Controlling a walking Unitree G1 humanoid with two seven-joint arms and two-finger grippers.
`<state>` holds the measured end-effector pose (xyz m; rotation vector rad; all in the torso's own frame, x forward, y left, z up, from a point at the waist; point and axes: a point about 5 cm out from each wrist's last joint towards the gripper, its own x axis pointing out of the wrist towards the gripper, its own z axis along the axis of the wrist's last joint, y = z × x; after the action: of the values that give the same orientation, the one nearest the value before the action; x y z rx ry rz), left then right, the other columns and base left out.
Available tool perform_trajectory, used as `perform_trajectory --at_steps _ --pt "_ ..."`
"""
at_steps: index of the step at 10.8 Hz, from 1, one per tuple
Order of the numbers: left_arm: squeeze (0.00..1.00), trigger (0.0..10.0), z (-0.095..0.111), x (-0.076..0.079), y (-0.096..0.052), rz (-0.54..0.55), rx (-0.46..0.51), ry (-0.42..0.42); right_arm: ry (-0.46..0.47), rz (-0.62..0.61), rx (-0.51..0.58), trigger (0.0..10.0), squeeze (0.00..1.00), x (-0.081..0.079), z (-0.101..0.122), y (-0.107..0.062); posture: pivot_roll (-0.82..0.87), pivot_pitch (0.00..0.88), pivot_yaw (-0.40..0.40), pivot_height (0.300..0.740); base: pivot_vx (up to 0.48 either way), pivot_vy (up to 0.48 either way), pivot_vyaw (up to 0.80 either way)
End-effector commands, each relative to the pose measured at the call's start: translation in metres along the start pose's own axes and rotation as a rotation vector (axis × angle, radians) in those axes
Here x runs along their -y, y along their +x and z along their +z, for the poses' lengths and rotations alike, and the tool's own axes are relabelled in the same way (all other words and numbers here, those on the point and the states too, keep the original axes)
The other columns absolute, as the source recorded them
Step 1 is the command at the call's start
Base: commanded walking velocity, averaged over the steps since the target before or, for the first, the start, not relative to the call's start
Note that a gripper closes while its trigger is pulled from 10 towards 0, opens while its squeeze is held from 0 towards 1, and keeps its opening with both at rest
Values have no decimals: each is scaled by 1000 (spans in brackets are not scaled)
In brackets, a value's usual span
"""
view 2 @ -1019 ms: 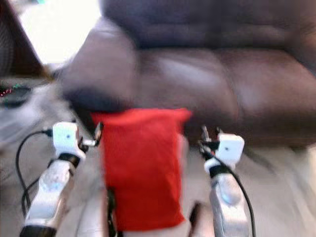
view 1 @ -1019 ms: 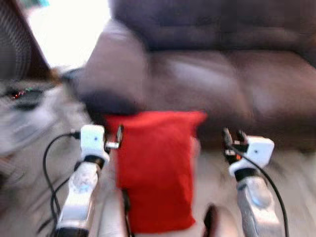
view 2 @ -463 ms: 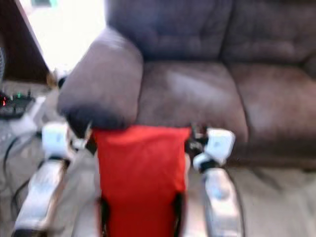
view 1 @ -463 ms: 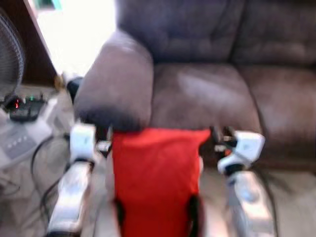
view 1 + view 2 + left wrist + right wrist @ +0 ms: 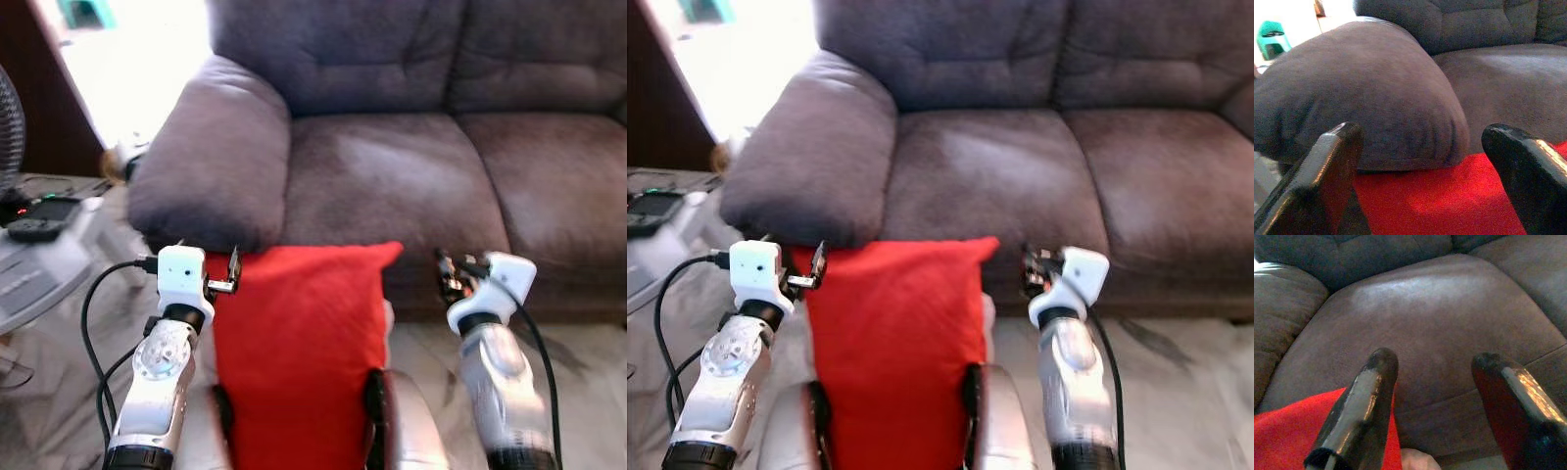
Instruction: Move the pillow to the sofa from floor
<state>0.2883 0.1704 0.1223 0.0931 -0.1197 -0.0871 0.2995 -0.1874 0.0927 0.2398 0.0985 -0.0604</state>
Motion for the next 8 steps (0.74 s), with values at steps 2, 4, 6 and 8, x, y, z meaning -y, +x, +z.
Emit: perform_trajectory --at_steps 2,4,6,8 --pt "0 10000 2 -2 1 -4 -6 5 40 69 -95 10000 1000 -7 -2 15 17 112 -29 523 0 0 0" --pt "0 10000 4 -4 5 -5 -3 18 177 74 -184 10000 1000 -10 -3 29 24 116 -34 523 0 0 0" --pt "0 10000 10 -11 13 -4 10 37 299 113 -206 10000 1000 -11 4 43 29 122 -38 523 0 0 0" --pt "0 10000 21 -16 22 -13 38 34 367 159 -214 10000 1000 -12 13 54 38 150 -54 523 0 0 0"
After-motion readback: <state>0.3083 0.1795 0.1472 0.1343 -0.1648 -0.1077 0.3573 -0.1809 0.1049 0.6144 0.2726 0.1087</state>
